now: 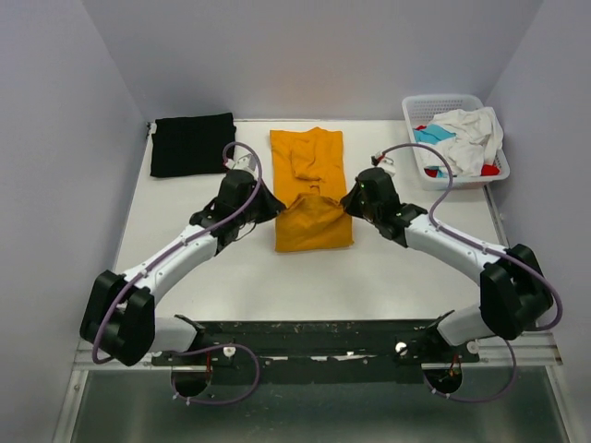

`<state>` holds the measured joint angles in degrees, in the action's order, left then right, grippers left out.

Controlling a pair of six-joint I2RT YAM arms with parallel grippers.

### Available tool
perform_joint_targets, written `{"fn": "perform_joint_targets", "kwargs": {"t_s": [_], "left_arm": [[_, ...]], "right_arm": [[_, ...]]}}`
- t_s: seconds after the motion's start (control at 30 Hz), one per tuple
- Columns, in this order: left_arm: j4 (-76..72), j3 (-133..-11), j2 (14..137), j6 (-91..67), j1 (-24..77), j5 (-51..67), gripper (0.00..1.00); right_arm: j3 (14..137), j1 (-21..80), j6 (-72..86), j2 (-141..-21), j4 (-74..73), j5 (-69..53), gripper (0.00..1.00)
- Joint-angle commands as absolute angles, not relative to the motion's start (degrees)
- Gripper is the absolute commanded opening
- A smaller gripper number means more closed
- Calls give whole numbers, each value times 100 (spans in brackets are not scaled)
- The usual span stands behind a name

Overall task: Fold and stack the t-shirts
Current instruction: Fold the folded rectangular tshirt in 1/3 of the way

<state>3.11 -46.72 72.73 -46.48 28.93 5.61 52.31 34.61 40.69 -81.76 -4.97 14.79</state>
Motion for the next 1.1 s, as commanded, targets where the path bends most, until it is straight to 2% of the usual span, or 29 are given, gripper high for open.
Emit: {"fn": "perform_joint_targets", "kwargs": {"t_s": [0.0, 0.73, 0.77, 0.8, 0.83, 0.87, 0.93, 0.97, 1.0, 1.03, 1.07], "left_arm": [[378, -5386, 7918, -4284, 2506, 763, 0], [1436, -8037, 10807, -3653, 1781, 1504, 0], [1512, -8123, 10902, -3642, 1765, 1522, 4], [1583, -8218, 10985, -3634, 1745, 1518, 15], [1665, -8279, 11047, -3622, 1725, 1538, 31], [1722, -8346, 11095, -3617, 1700, 1582, 40], [1782, -8463, 11106, -3596, 1655, 1725, 66], [1793, -8512, 11072, -3587, 1652, 1760, 89], [1821, -8544, 11022, -3593, 1652, 1754, 98], [1813, -8549, 10950, -3623, 1661, 1812, 99], [1745, -8499, 10855, -3651, 1666, 1973, 99]], "right_arm": [[5751, 3173, 3633, -8714, 247, 1497, 1], [6986, 2354, 3312, -10995, 1068, 908, 2], [7037, 2339, 3333, -11081, 1060, 854, 7], [7102, 2310, 3335, -11141, 1063, 809, 16], [7157, 2303, 3334, -11208, 1051, 750, 26], [7235, 2286, 3325, -11258, 1021, 697, 38], [7410, 2265, 3291, -11309, 819, 626, 62], [7496, 2266, 3267, -11304, 720, 599, 73], [7545, 2264, 3237, -11278, 614, 554, 84], [7580, 2268, 3248, -11238, 525, 509, 99], [7572, 2267, 3287, -11165, 448, 444, 100]]}}
